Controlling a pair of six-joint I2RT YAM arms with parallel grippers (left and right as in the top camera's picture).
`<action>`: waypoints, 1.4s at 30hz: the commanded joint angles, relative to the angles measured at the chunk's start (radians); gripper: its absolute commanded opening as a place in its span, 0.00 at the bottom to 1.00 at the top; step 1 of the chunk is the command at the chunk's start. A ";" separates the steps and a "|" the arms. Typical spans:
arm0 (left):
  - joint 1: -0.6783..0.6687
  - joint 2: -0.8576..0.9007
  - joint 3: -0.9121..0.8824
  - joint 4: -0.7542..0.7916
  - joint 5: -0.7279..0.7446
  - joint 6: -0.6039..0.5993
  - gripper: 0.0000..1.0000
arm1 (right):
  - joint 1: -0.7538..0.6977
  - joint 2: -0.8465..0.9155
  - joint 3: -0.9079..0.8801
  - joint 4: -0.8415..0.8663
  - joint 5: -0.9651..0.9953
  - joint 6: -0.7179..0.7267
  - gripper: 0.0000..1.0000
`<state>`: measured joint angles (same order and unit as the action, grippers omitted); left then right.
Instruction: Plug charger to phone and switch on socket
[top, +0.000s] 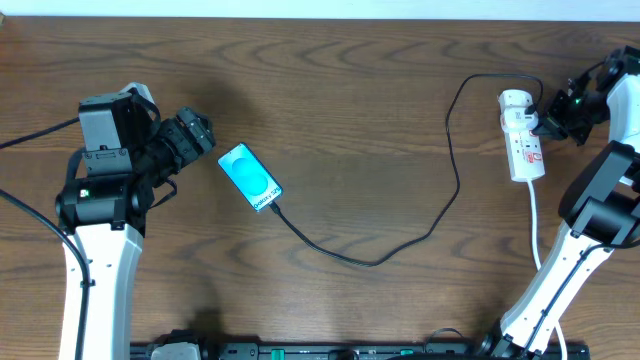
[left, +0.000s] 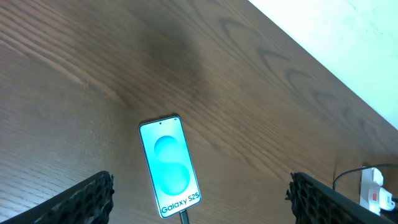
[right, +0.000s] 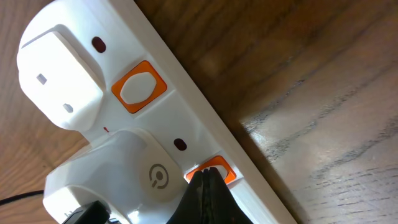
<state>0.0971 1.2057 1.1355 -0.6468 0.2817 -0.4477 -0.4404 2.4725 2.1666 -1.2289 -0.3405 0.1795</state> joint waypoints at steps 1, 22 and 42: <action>0.004 0.003 0.001 0.000 -0.014 0.010 0.91 | 0.129 0.030 -0.016 0.003 -0.190 0.016 0.01; 0.004 0.003 0.001 0.000 -0.014 0.025 0.91 | 0.142 0.030 -0.016 0.007 -0.220 0.027 0.01; 0.004 0.003 0.001 0.000 -0.014 0.025 0.91 | 0.203 0.030 -0.016 0.015 -0.219 0.037 0.01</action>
<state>0.0971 1.2057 1.1355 -0.6472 0.2817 -0.4431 -0.3992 2.4622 2.1674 -1.2224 -0.2340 0.2024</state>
